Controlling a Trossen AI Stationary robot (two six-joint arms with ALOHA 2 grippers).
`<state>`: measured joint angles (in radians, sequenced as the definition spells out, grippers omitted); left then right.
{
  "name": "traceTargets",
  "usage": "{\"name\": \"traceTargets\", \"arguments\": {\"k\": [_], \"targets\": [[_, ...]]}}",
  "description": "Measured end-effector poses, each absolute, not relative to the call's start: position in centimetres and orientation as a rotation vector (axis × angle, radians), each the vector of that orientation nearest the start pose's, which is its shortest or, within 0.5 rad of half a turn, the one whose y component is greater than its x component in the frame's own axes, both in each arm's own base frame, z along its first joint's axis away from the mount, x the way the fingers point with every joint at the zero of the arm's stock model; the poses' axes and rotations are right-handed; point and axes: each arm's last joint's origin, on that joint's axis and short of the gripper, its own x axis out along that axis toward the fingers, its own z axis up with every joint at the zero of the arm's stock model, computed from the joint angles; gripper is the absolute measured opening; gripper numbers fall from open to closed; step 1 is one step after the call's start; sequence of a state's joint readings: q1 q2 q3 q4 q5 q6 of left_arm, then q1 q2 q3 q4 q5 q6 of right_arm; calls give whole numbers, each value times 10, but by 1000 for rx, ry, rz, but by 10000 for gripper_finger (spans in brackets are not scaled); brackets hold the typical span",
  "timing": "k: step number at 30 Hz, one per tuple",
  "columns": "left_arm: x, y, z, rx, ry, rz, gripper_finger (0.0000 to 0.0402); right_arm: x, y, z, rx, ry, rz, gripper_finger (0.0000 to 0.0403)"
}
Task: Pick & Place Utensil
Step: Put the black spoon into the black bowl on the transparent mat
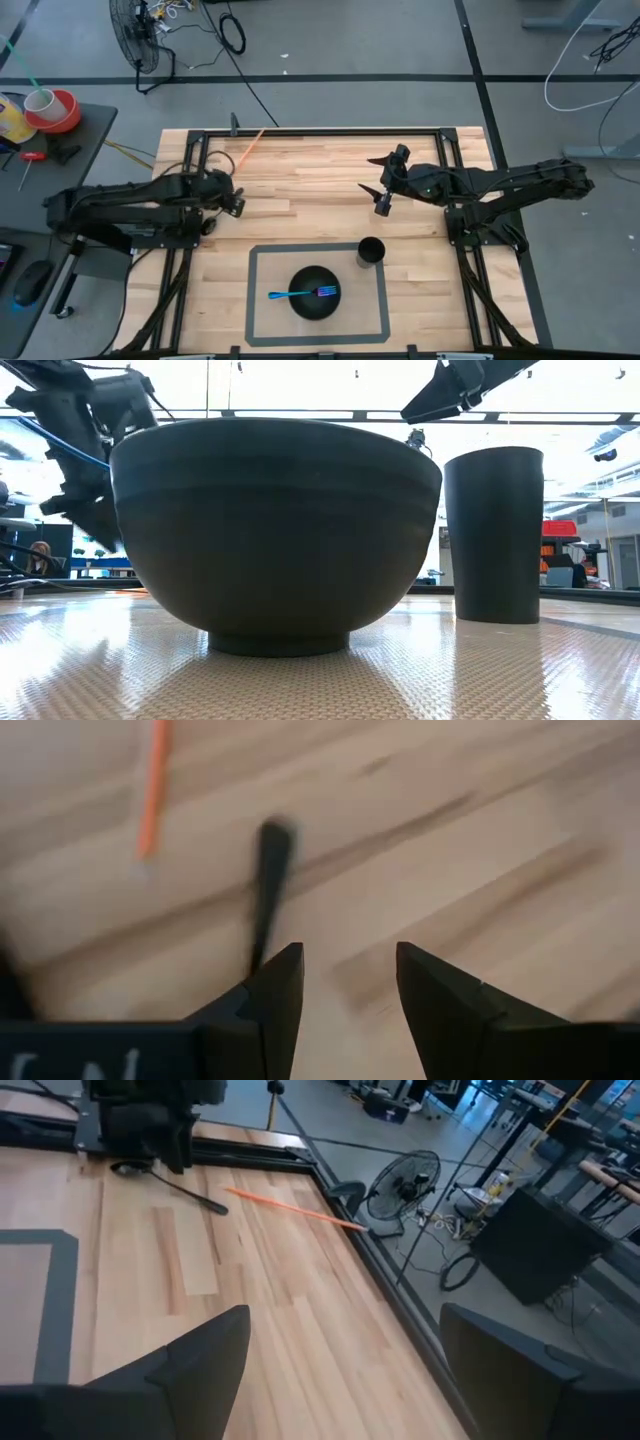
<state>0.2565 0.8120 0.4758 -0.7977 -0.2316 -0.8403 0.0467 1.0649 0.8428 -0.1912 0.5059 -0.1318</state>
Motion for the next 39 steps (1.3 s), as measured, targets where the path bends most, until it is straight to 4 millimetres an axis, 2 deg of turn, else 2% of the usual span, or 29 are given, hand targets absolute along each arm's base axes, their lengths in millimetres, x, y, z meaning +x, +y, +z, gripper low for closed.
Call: {"name": "traceTargets", "arguments": {"k": [7, 14, 25, 28, 39], "targets": [[131, 41, 168, -768, 1016, 983, 165, 230, -3, 301, -242, 434, -424, 327], [130, 40, 150, -783, 1231, 1081, 165, 230, -3, 301, -216, 432, -428, 327], [137, 40, 134, -785, 1377, 1064, 163, 230, -3, 300, -198, 435, -419, 327], [138, 40, 132, -789, 1407, 1051, 145, 230, -2, 300, -195, 436, -401, 327], [137, 41, 131, -754, 1407, 1078, 21, 229, -2, 299, -196, 442, -398, 327]]}}
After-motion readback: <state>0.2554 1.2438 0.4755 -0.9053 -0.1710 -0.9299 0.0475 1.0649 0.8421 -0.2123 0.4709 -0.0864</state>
